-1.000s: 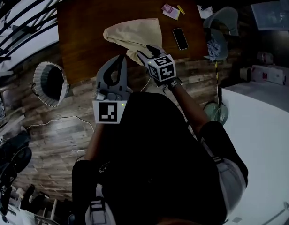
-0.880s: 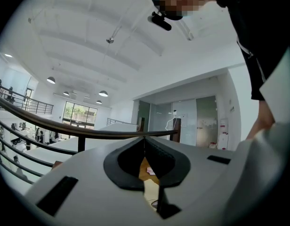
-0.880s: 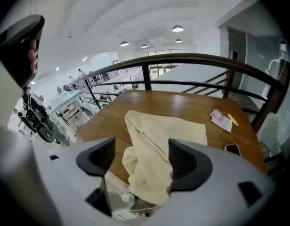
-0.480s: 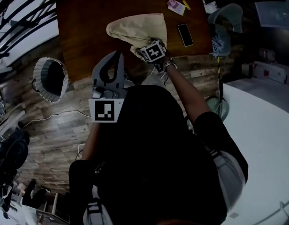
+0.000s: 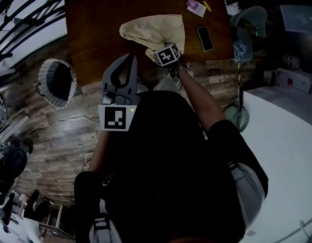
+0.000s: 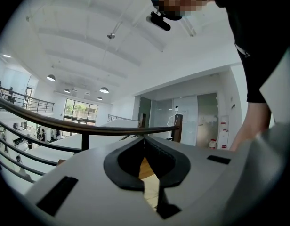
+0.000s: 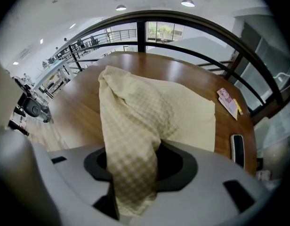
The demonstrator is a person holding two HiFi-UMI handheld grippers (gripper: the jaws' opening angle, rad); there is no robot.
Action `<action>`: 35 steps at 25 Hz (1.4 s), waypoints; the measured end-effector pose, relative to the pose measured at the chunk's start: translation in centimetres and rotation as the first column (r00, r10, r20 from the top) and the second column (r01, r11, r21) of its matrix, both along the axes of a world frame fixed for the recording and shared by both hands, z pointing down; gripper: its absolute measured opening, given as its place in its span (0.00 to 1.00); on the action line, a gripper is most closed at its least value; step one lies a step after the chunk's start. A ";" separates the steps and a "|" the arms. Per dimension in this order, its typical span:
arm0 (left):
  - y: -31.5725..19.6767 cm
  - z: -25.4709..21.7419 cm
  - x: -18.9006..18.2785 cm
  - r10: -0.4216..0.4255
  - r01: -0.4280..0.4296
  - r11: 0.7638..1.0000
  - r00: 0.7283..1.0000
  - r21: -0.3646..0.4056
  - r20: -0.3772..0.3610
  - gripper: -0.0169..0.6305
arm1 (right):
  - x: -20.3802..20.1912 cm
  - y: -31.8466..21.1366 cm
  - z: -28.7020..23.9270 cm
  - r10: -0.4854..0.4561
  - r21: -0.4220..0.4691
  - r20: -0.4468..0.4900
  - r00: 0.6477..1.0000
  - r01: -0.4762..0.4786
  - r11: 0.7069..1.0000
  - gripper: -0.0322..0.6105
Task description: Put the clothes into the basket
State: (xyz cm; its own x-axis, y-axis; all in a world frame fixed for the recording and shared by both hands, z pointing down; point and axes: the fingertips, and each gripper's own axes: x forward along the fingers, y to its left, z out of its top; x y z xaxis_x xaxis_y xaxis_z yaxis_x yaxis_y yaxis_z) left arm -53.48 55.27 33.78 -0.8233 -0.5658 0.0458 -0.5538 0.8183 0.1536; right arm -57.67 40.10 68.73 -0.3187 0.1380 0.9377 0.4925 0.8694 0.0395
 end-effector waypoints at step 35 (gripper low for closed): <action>-12.0 -5.2 0.8 0.297 -0.305 0.950 0.949 0.063 0.111 0.05 | 3.7 -8.7 -37.5 0.524 -0.556 0.578 0.625 -0.168 0.814 0.28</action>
State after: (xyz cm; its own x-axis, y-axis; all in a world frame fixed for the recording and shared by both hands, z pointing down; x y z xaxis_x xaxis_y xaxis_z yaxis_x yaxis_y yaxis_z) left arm -52.65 43.27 28.56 -0.6126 -0.7862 -0.0818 -0.7879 0.5991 0.1423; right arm -53.97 31.38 31.19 -0.9371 0.1804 0.2989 0.1319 0.9756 -0.1754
